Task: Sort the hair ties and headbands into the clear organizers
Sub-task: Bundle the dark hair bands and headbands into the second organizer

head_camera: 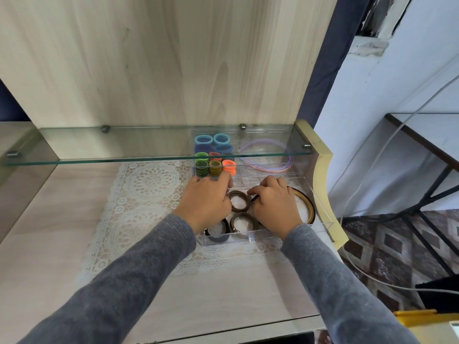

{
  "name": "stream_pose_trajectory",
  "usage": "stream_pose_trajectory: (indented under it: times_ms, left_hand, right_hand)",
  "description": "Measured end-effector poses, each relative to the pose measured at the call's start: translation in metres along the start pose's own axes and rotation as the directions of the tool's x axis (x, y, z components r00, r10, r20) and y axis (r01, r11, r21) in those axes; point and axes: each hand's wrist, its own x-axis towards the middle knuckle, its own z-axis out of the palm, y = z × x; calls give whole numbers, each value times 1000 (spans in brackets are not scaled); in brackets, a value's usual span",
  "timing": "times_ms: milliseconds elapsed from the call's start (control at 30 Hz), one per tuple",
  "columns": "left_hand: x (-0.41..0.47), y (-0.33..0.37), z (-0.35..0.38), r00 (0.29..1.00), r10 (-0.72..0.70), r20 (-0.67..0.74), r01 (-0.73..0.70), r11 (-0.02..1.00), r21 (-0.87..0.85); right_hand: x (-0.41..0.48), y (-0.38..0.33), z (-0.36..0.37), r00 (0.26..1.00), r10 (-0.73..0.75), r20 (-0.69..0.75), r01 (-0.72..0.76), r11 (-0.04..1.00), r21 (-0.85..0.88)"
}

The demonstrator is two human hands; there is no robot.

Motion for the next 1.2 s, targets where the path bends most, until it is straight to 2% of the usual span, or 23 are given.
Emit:
stream_pose_trajectory:
  times_ms: [100, 233, 333, 433, 600, 733, 933, 1200]
  left_hand:
    - [-6, -5, -2, 999, -10, -52, 6, 996, -84]
    - [-18, -14, -4, 974, -97, -206, 55, 979, -198]
    - [-31, -22, -4, 947, -125, -297, 42, 962, -270]
    - [-43, -33, -1, 936, -92, -340, -11, 957, -290]
    - [-62, -42, 4, 954, 82, -287, -149, 964, -219]
    - [-71, -39, 5, 955, 187, -232, -230, 957, -176]
    - [-73, -36, 8, 961, 208, -182, -227, 970, -88]
    - [-73, -38, 12, 965, 204, -164, -219, 972, -83]
  right_hand:
    - [0, 4, 1, 998, 15, -62, -9, 996, 90]
    - [2, 12, 2, 989, 16, -146, 27, 959, 283]
    - [0, 16, -1, 989, -45, -140, 93, 930, 356]
    - [-4, 18, -3, 981, -118, -151, 166, 918, 359]
    - [-12, 16, 2, 961, -151, -231, 211, 942, 262]
    - [-17, 17, 6, 959, -168, -229, 229, 934, 274]
    - [-21, 10, 9, 949, -283, -141, 310, 918, 248]
    - [-27, 4, 7, 947, -312, -71, 320, 925, 204]
